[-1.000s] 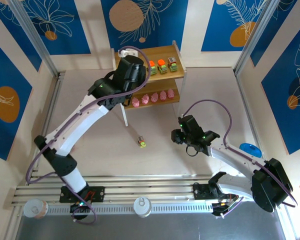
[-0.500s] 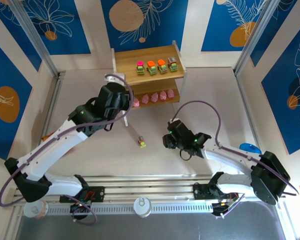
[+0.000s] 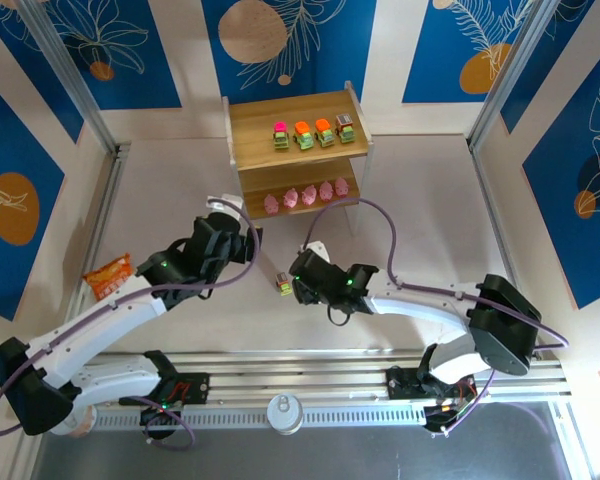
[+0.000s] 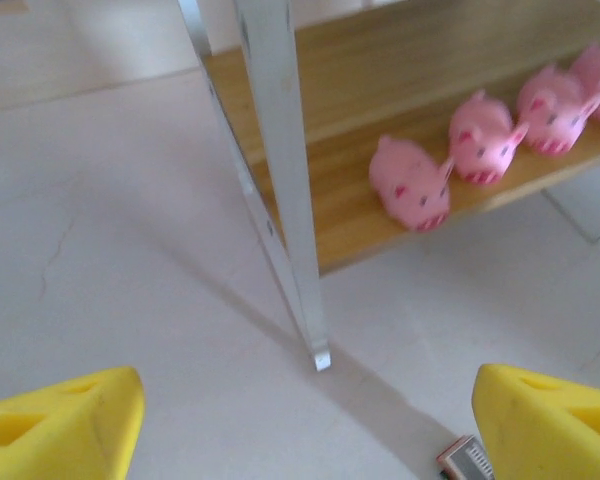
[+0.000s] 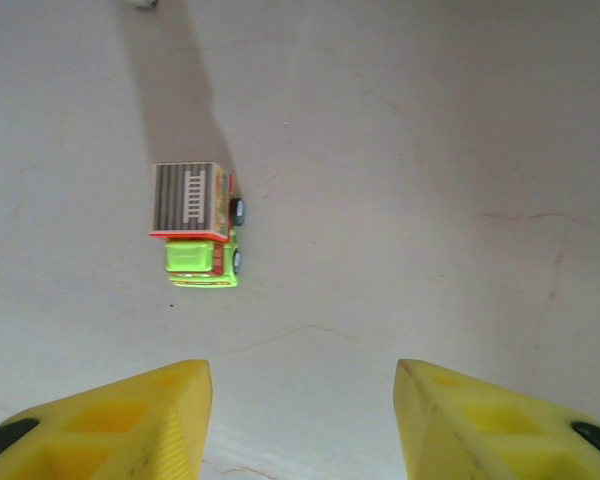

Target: Place and organize the plastic toys onto the shelf

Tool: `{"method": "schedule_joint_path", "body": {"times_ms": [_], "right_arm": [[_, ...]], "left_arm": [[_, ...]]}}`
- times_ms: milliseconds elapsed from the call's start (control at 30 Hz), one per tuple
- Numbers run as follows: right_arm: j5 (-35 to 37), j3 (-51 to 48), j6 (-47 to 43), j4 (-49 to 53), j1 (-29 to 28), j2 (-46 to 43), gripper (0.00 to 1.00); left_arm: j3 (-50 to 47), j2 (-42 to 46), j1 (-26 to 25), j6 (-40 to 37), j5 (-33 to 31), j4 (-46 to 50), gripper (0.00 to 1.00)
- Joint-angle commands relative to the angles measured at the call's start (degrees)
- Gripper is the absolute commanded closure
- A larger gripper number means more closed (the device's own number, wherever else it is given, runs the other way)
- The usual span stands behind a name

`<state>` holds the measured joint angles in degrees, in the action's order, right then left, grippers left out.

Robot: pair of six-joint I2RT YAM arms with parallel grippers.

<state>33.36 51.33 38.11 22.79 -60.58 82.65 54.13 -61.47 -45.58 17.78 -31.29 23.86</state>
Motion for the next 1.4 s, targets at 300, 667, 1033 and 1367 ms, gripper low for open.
{"method": "schedule_joint_path", "body": {"times_ms": [300, 667, 1033, 1367], "right_arm": [[1.5, 7.9, 1.7, 1.3, -3.5, 9.6, 0.45], [-0.2, 13.0, 0.3, 1.3, -2.2, 16.6, 0.45], [-2.0, 16.6, -1.7, 0.6, 0.1, 21.2, 0.47], [-3.4, 19.2, -3.0, 0.2, 1.7, 24.6, 0.53]], "left_arm": [[-15.3, -1.4, 6.2, 0.9, 5.6, -15.8, 0.14], [-24.4, -0.4, 8.4, -0.8, 12.3, -25.7, 0.09], [-26.5, 0.4, 11.7, 1.1, 13.9, -25.9, 0.07], [-26.9, -0.5, 16.8, 3.5, 17.7, -25.9, 0.07]]}}
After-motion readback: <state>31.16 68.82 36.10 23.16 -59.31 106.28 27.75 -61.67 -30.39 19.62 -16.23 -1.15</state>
